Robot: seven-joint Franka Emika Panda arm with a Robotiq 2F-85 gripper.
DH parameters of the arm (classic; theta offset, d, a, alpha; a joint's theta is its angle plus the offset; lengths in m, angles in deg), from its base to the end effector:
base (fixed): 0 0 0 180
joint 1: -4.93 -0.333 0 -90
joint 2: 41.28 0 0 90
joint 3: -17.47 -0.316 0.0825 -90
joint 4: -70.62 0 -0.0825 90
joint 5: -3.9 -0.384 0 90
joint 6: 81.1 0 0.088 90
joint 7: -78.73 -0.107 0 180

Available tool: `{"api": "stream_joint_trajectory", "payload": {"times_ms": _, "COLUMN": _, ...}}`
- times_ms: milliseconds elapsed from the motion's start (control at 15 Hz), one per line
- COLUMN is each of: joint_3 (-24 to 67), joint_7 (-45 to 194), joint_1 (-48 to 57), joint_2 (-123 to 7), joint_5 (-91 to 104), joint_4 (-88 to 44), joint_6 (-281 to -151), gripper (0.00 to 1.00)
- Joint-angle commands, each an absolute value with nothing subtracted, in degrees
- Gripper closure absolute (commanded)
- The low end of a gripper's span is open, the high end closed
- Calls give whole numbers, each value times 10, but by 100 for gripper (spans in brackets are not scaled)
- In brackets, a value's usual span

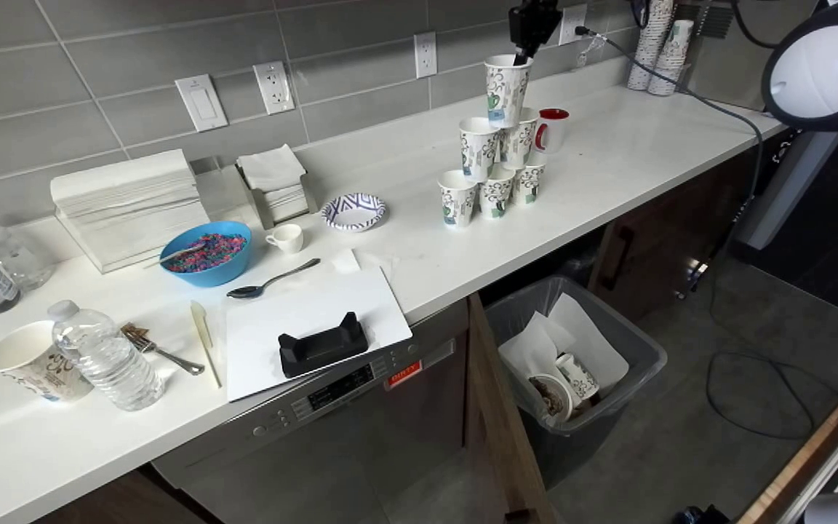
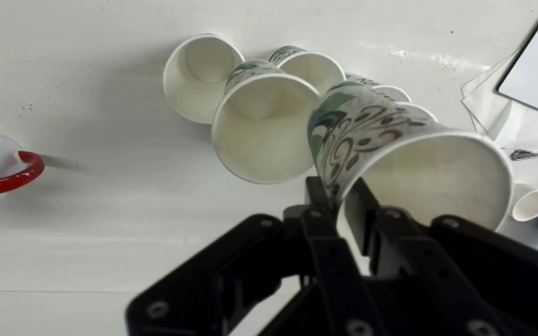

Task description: Stack the paper cups on top of each other

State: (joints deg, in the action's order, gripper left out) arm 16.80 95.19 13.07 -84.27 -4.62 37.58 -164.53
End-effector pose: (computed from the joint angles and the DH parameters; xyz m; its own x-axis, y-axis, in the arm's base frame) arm 0.7248 -0.0820 0.5873 0.9715 0.1673 0.1678 0.1869 -0.9764 -0.1085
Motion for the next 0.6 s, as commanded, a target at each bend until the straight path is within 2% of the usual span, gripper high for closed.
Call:
{"api": "stream_joint_trajectory", "payload": {"times_ms": 0, "joint_3": 164, "joint_7": 951, "joint_1": 131, "joint_2": -851, "joint_5": -51, "joint_4": 384, "joint_6": -1642, "gripper": 48}}
{"api": "stream_joint_trajectory", "payload": {"times_ms": 400, "joint_3": 164, "joint_7": 952, "joint_1": 128, "joint_2": -847, "joint_5": -50, "joint_4": 386, "joint_6": -1647, "gripper": 4}}
{"api": "stream_joint_trajectory", "payload": {"times_ms": 533, "joint_3": 159, "joint_7": 959, "joint_1": 130, "joint_2": -843, "joint_5": -55, "joint_4": 386, "joint_6": -1646, "gripper": 0}}
